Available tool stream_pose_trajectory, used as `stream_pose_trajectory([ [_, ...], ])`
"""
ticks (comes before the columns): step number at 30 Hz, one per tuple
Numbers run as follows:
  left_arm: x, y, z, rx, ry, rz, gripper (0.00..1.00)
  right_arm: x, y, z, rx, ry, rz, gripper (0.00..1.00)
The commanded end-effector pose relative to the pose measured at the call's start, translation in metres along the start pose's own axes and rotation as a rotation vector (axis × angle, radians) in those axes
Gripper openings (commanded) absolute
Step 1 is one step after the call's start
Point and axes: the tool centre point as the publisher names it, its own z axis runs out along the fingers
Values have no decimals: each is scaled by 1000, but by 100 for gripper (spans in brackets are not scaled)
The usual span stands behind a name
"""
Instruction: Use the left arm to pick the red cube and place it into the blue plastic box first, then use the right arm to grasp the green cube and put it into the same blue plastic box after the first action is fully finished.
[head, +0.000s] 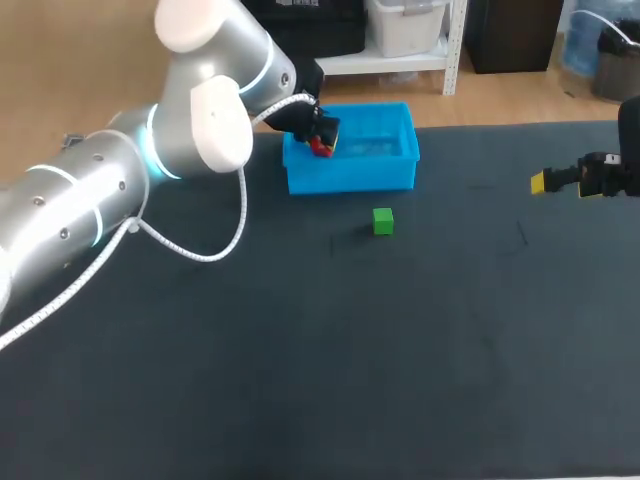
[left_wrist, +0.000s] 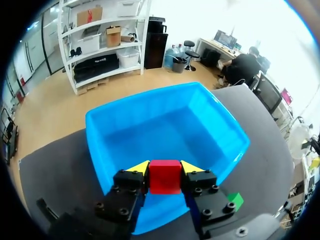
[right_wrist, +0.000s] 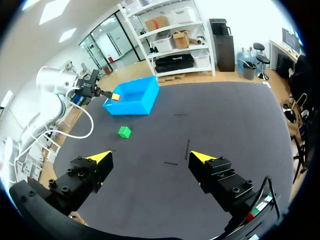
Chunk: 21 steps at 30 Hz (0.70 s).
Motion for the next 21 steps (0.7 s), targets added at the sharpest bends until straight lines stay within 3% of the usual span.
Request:
stream_pose_trajectory([
  [1, -7, 1, 4, 2, 16, 9, 71, 0, 0, 0, 1, 1, -1, 100],
  [2, -7, 0, 4, 2, 16, 10, 100, 0, 0, 0, 1, 1, -1, 100],
  [10, -9, -8, -7, -1, 11, 39, 100, 0, 0, 0, 1, 1, -1, 100],
  [18, -3, -23, -54, 48, -62, 63, 100, 0, 0, 0, 1, 1, -1, 100],
  [21, 5, -30, -71, 17, -71, 98, 100, 0, 0, 0, 1, 1, -1, 100],
])
